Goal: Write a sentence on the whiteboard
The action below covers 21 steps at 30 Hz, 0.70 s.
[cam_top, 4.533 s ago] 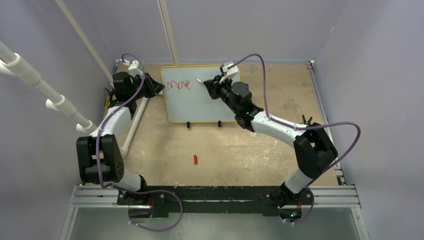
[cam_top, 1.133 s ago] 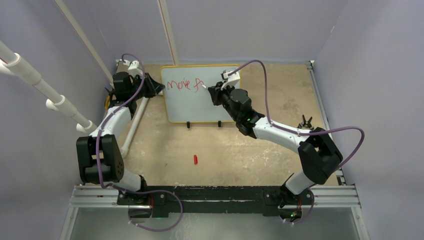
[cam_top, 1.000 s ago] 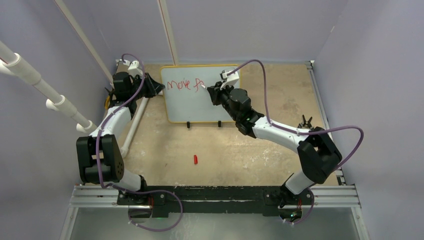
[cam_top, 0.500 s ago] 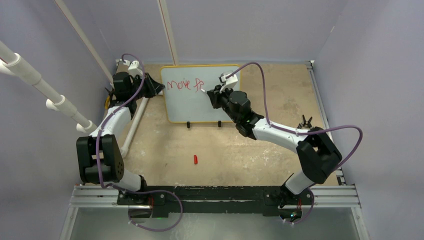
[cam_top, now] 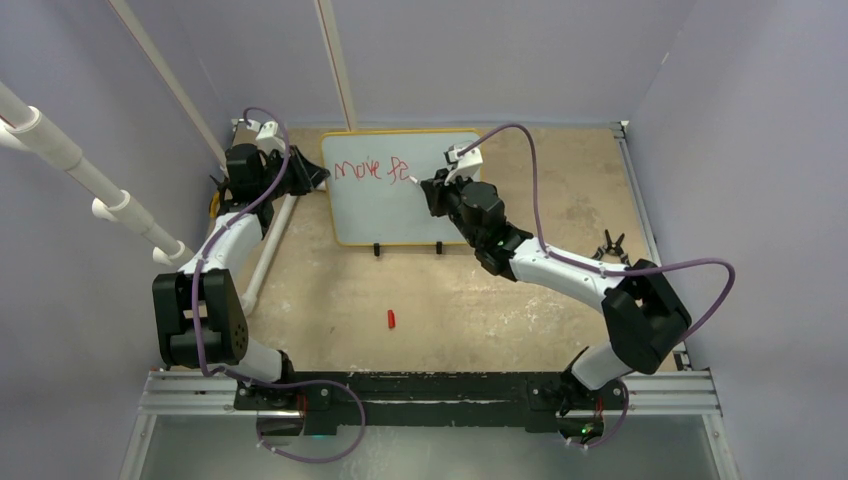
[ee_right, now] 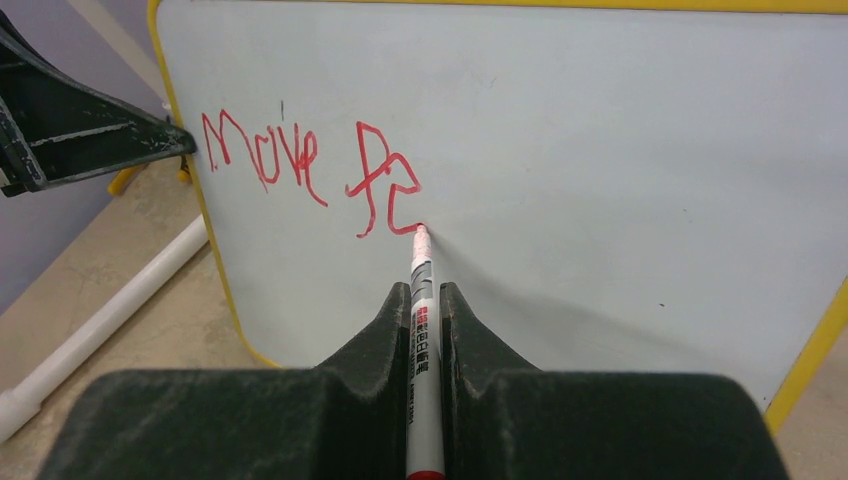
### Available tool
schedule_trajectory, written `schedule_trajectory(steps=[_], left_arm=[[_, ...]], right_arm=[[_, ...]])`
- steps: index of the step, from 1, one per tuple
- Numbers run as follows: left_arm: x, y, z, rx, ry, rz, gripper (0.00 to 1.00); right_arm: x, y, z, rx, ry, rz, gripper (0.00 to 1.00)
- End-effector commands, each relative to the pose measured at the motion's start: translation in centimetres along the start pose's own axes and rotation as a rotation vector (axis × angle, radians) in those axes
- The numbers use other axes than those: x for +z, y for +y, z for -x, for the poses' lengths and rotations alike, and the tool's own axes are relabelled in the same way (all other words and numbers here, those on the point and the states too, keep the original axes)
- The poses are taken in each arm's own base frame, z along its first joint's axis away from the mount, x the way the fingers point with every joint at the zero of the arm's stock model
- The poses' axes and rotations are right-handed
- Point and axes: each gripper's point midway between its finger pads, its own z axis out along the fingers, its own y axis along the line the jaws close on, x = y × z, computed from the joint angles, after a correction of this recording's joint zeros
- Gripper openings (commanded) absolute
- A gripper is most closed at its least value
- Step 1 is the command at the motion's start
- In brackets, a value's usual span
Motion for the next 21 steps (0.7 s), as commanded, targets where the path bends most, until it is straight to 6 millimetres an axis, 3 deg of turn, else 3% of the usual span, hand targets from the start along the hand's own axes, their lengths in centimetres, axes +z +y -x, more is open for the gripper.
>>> schedule_trajectory(steps=[1,10,21], left_arm=[[-0.4,-0.8,1.1,0.025,-0.029,-0.019,0.15],[-0.4,-0.9,1.2,0.025,-0.031,-0.02,0.15],[-0.4,-0.9,1.2,0.026,-0.031,-0.023,0.15]], right_arm=[[0.1,-0.7,3.5,-0.001,-0.08,-0.051,0.0],[0.9,0.1,5.6,0.0,-0.135,-0.034,0.0],[1.3,0.7,4.5,-0.007,-0.106,0.004,0.0]])
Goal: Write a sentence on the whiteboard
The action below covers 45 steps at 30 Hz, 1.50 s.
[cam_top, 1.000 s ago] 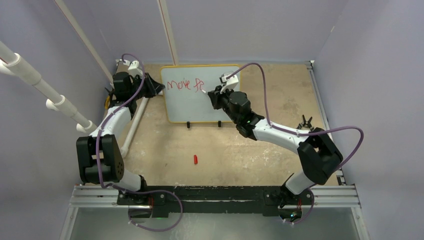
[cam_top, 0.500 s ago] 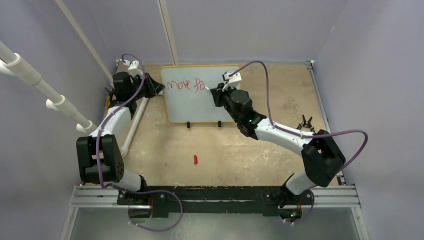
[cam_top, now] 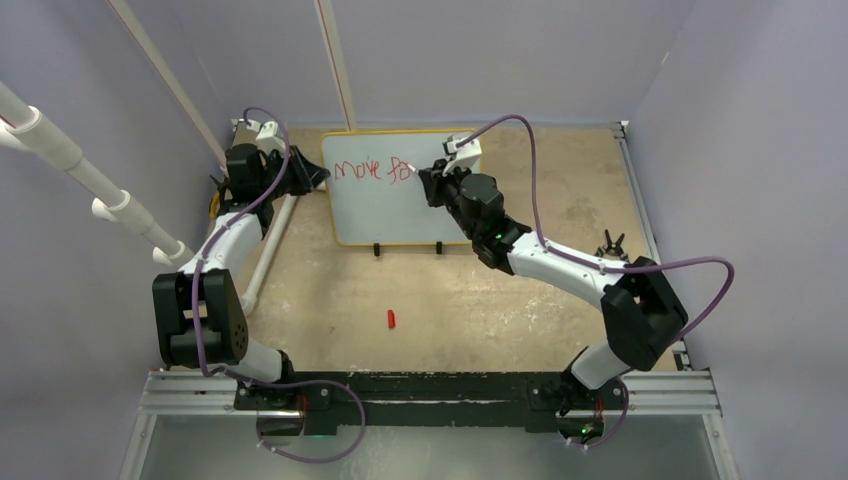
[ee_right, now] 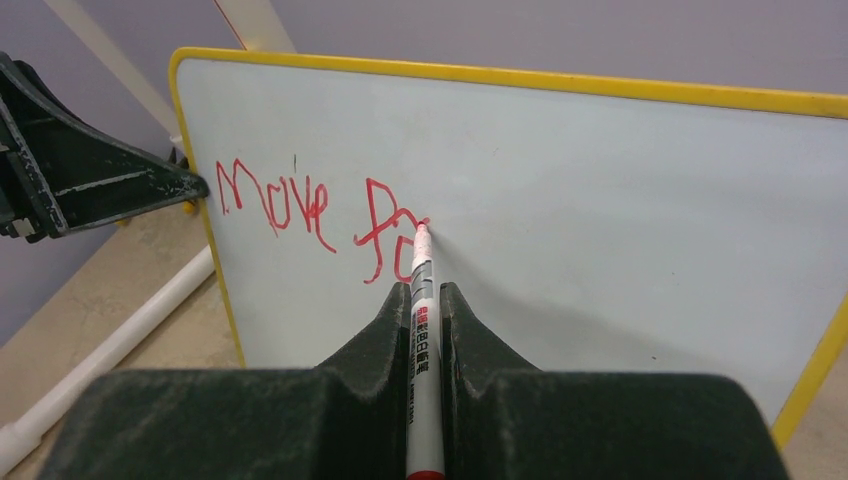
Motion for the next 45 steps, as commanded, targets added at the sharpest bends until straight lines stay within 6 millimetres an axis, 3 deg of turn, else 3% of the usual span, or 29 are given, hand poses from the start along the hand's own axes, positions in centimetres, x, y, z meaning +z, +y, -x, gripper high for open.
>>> schedule_trajectory(steps=[1,12,19,34,45], left_arm=[[-0.4,-0.9,1.2,0.026,-0.032,-0.023,0.15],[-0.6,-1.0,1.3,0.028,-0.037,-0.019,0.15],[-0.7,-1.1,1.3,0.029,-0.037,-0.021,0.15],[-0.5,-0.9,1.2,0.026,-0.033,-0.016,0.15],[-0.5,-1.0,1.3,0.029,-0.036,-0.019,0.15]], right_arm=[[0.4,0.6,2.0,0.002,-0.055,0.022,0.0],[-1.6,1.4,4.6,0.018,-0.099,0.079,0.0],[-1.8,0.2,4.1,0.019,-0.071,0.048,0.0],[-0.7,0.3,3.1,0.011,-0.056,0.058,0.0],[-0.2,-0.7,2.1,0.009,-0.038,-0.002,0.0]])
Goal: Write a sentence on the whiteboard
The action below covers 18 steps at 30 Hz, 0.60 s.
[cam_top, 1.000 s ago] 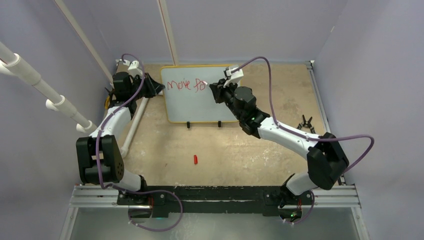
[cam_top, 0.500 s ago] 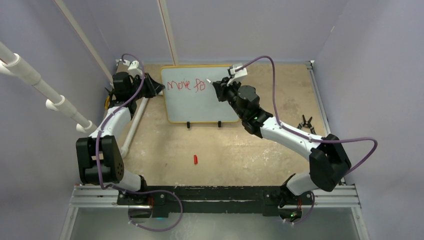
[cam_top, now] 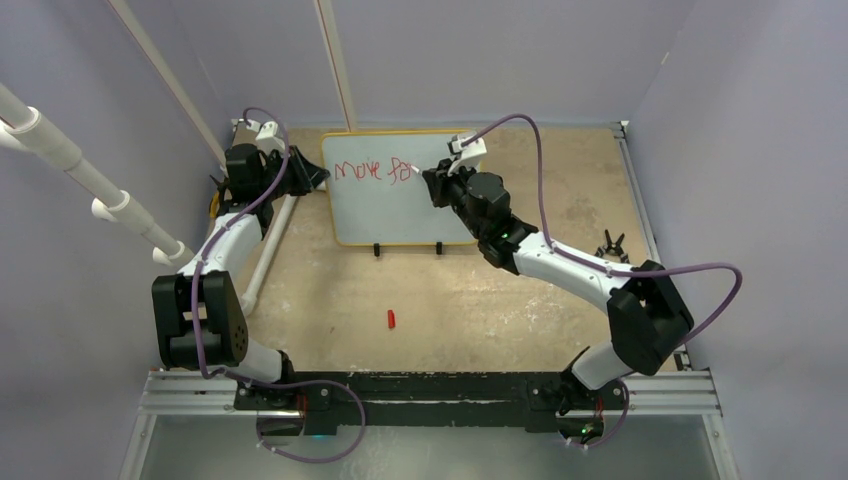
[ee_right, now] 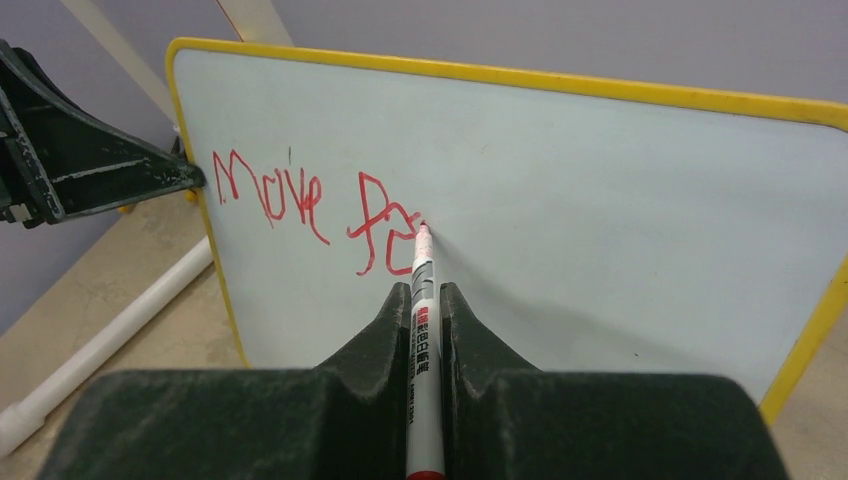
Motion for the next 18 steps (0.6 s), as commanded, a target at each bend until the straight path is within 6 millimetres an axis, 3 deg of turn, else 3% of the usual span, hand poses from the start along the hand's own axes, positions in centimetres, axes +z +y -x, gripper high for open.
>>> schedule_trajectory(steps=[1,18], left_arm=[[-0.3,-0.8,1.2,0.028,-0.036,-0.019,0.15],[-0.4,-1.0,1.3,0.028,-0.04,-0.027,0.15]], right_arm=[[0.2,-0.4,2.0,0.013,-0.055,-0.033,0.0],[-1.5,-2.0,-0.7,0.033,0.003,-0.093,0.0]])
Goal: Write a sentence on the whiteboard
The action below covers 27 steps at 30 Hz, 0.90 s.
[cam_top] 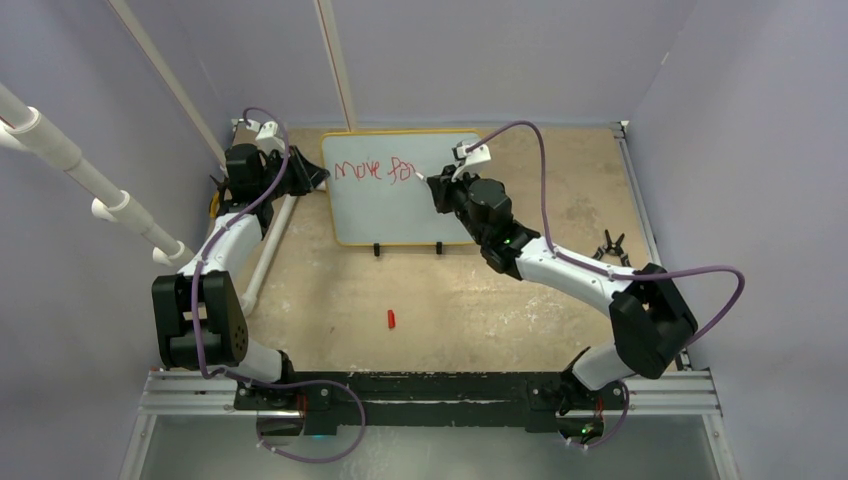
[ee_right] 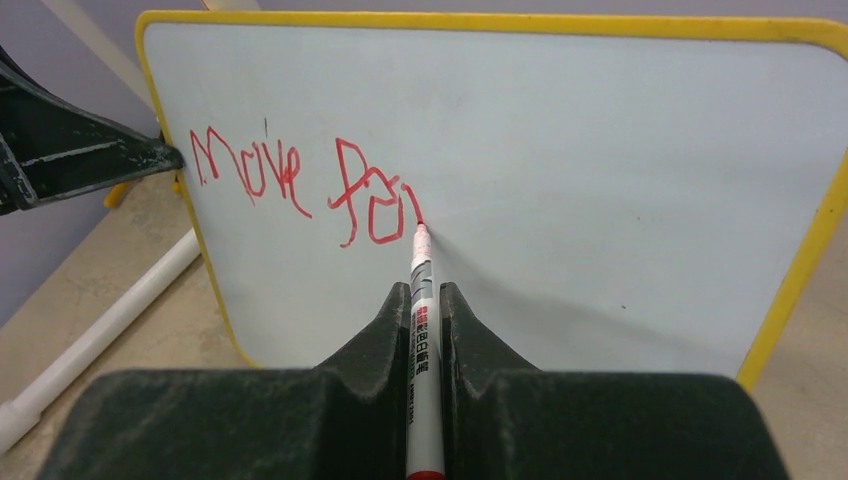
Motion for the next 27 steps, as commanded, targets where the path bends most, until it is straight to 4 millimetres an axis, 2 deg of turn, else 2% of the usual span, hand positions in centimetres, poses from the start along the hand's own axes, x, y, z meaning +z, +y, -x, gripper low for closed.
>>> schedule_trajectory(steps=[1,6,12,27], left_arm=[[-0.4,-1.1,1.3,0.027,-0.038,-0.03,0.15],[-0.4,-1.1,1.3,0.028,-0.039,-0.03,0.15],[-0.4,-1.0,1.3,0.027,-0.039,-0.028,0.15],[-0.4,-0.9,1.2,0.028,-0.039,-0.024,0.15]], right_arm=[[-0.6,-1.1,0.1,0.01,-0.007,-0.049,0.0],[-0.7,-1.0,-1.0,0.005,0.023,-0.033,0.0],[-0.7,-0.8,-1.3,0.004,0.034,-0.022,0.0],[0.2,-0.1,2.2,0.038,-0.067,-0.024,0.0]])
